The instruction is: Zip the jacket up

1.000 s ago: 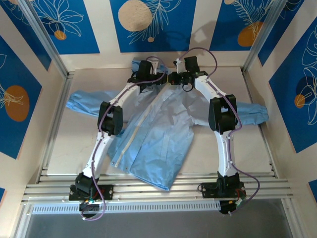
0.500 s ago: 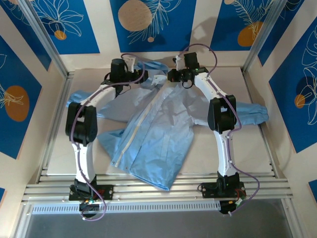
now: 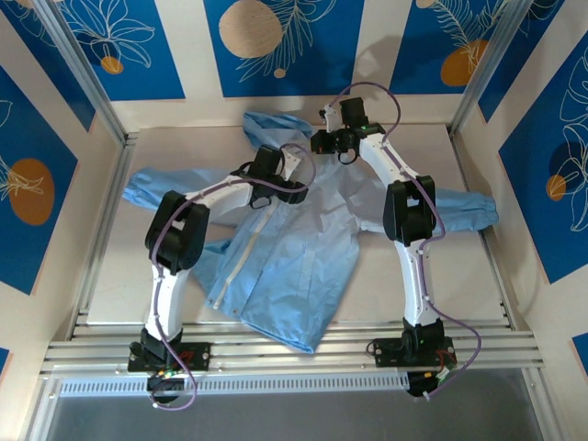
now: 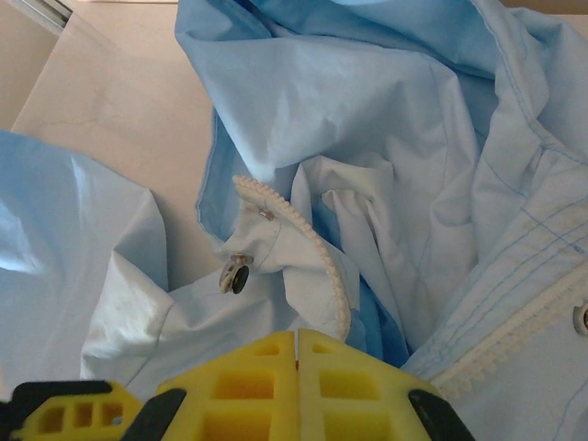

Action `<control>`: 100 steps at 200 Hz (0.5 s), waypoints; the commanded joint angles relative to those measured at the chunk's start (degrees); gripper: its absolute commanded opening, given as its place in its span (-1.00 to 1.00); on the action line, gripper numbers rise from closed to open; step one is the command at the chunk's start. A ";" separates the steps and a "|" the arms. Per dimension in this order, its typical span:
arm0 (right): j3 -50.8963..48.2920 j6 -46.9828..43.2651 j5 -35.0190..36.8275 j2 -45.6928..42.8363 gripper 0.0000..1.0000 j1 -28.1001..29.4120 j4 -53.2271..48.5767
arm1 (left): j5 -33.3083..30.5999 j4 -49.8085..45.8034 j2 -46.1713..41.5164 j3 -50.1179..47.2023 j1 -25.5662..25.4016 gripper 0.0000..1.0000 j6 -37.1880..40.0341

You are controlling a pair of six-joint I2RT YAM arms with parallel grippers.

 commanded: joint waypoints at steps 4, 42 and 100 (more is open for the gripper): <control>2.06 -1.38 0.38 -0.70 -1.00 0.30 -0.57 | -5.03 -5.38 -1.46 3.69 0.36 -0.05 5.09; 2.87 -4.74 2.32 -2.63 -1.00 0.81 -0.88 | -5.12 -8.90 -10.85 3.94 0.36 -1.00 10.97; 3.52 -10.84 9.44 -5.77 -1.00 2.28 -0.94 | -5.01 -23.21 -19.77 9.81 -0.41 -1.00 18.93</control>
